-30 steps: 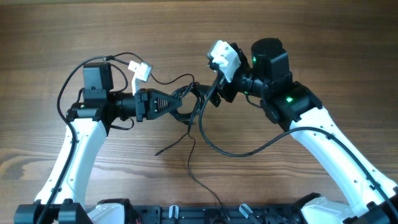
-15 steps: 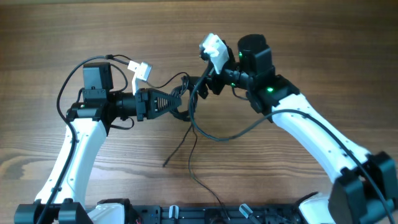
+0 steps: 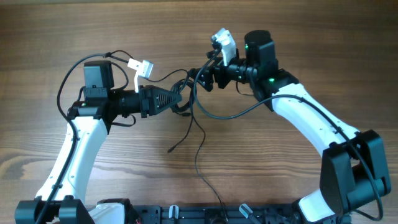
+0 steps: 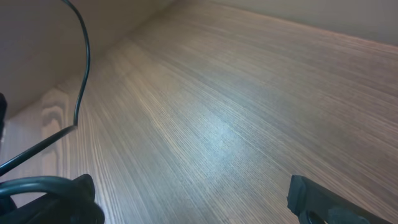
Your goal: Untangle cables
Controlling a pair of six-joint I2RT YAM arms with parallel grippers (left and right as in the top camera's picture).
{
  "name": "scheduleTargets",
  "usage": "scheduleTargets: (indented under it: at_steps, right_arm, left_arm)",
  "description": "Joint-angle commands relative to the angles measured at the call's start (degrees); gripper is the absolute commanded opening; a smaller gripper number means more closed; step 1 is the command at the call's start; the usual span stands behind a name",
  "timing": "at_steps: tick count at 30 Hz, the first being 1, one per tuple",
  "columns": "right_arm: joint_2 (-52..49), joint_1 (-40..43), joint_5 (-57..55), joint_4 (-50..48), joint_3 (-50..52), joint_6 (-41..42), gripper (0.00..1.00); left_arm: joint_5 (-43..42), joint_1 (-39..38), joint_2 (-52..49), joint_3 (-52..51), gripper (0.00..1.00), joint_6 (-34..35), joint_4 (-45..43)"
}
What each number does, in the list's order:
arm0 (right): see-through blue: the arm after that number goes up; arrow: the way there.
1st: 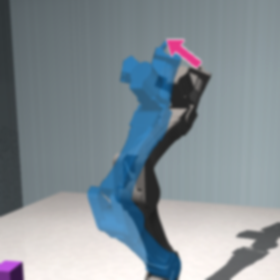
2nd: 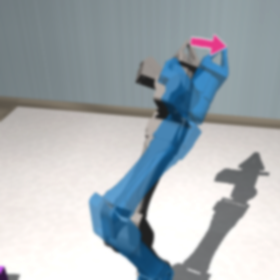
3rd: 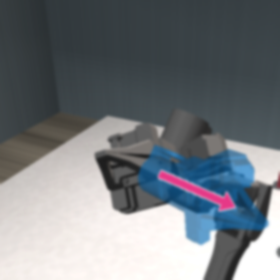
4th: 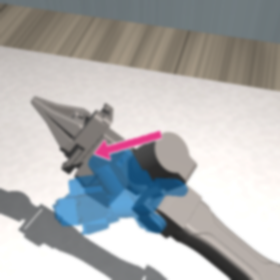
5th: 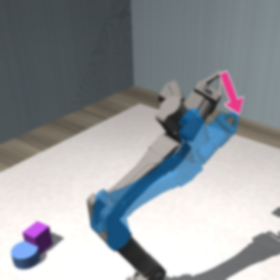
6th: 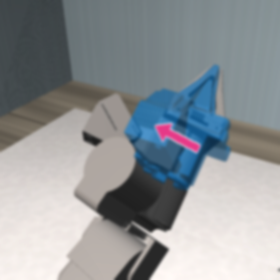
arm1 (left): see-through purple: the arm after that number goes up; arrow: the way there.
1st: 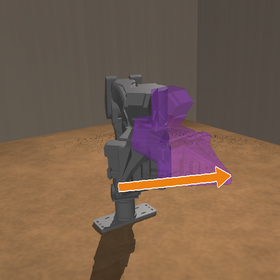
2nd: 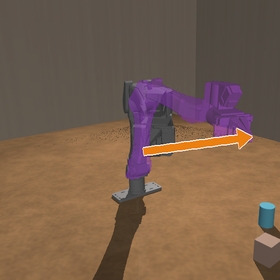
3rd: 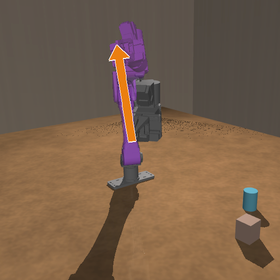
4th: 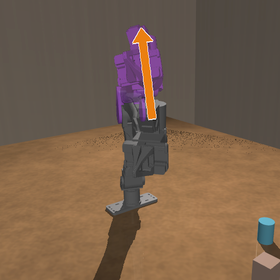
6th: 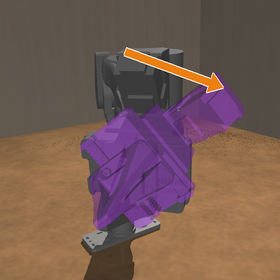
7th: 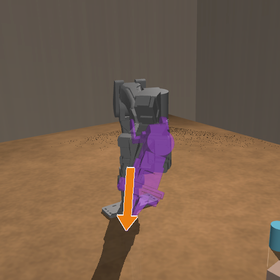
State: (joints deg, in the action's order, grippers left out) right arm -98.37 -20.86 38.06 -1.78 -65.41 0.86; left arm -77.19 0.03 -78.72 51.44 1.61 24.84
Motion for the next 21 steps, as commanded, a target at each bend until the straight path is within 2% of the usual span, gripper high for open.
scheduleTargets:
  at_steps: [1,3,9,15,21]
  right_arm:
    - [-3.1,11.7,-19.4,-1.2,-0.6,4.9,1.00]
    - [-3.1,13.2,-22.0,-1.2,-0.6,8.0,1.00]
    - [-3.1,15.0,-22.2,-2.3,-0.6,8.3,1.00]
    - [-3.1,13.3,-4.6,-1.5,-0.6,8.3,1.00]
    - [-1.2,12.1,-0.7,2.3,-0.6,8.1,1.00]
  left_arm:
    - [-13.2,-0.7,1.8,0.2,0.04,-1.1,1.8]
    - [-13.2,-0.7,1.8,0.2,0.04,-1.1,1.9]
    - [-13.2,-0.7,1.8,0.2,0.04,-1.1,2.0]
    - [-13.2,-0.7,1.8,0.2,0.04,-1.2,1.6]
    - [-13.0,-0.1,1.8,0.2,0.04,-1.2,1.6]
